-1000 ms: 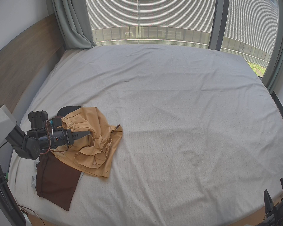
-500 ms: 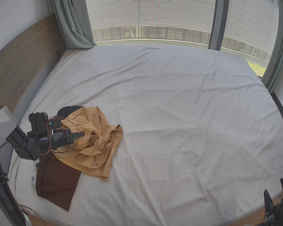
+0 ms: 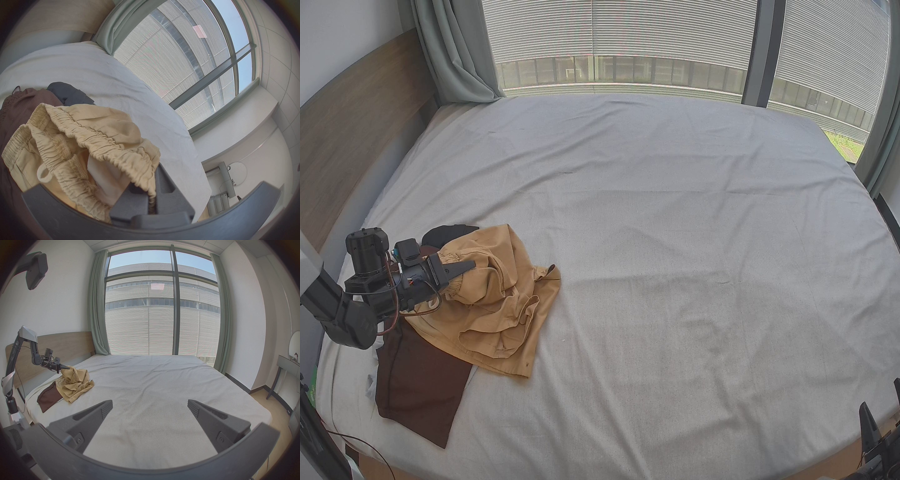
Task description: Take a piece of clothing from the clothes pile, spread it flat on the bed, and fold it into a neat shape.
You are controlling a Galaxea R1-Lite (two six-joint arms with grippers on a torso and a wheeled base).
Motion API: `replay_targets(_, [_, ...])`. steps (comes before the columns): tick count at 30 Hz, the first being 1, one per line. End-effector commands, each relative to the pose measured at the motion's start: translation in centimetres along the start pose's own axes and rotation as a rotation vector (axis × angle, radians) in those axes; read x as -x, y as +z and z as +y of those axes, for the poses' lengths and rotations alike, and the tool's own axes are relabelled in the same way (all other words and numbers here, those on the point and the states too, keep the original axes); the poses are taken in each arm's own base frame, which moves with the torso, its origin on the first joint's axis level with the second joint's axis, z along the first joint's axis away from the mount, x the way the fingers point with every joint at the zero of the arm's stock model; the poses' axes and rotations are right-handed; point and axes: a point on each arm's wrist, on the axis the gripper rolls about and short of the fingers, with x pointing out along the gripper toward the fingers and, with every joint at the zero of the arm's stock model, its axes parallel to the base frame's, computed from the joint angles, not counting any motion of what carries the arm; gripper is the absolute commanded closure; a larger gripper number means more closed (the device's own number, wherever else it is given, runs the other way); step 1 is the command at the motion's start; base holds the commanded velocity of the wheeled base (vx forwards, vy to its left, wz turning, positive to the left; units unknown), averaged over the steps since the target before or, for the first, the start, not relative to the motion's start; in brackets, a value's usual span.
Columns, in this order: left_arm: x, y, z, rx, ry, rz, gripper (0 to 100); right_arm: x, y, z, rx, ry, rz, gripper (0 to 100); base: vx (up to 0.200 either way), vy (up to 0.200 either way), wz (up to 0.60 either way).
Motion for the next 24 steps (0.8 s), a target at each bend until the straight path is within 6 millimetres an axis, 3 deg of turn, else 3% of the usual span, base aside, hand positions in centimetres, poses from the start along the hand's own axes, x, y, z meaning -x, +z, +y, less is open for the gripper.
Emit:
replay_targets(1, [0.3,-0.3,-1.1,0.003,-0.013,-0.02,100,0.0,-0.5,0.0,0.0,0.001,0.0,0,0.0,0.0,0.0])
replay_targets(9, [-0.2,-1.2,-2.9,0.076,0.0,-0.071,100,0.0,-0.5,0.0,-0.001,0.001,0.0,0,0.0,0.0,0.0])
replay_targets(24, [0.3,-2.0,-3.8,0.062,-0.026,-0.079,100,0.0,-0.5,0.0,-0.003,-0.001,0.0,0,0.0,0.0,0.0])
